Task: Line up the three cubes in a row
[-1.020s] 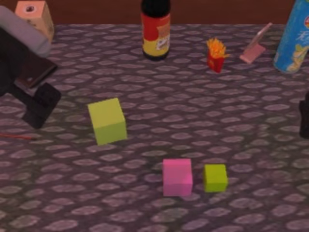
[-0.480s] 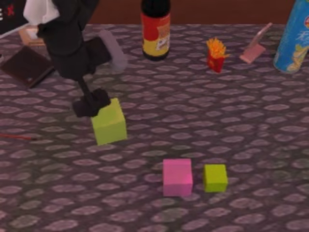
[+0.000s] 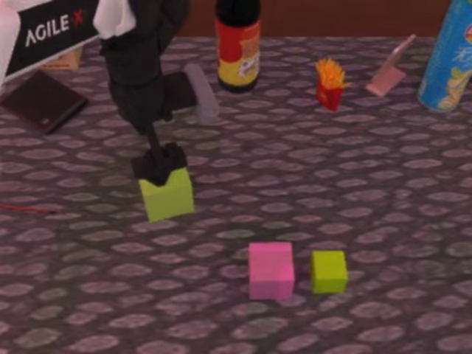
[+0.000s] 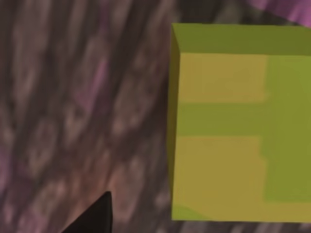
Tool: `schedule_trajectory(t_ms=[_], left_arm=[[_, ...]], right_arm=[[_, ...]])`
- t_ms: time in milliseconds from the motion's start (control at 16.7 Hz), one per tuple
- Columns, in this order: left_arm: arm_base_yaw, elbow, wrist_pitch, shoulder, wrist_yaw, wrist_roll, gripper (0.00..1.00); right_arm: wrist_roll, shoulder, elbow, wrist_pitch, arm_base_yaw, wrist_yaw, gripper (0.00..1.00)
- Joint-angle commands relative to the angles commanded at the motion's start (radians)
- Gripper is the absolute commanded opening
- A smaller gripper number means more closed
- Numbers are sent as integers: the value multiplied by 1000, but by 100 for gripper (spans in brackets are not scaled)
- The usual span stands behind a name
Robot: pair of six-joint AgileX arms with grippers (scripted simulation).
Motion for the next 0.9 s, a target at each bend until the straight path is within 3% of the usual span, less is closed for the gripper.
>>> schedule_trajectory(t_ms=[300,720,900], left_arm=[[3,-13,17,6,0,1,100],[2,-176,273,91,1,2,100],[1,-196,299,103,1,3,100]], right_arm=[[0,0,0,0,0,0,100],[0,0,0,0,0,0,100],[0,0,0,0,0,0,100]])
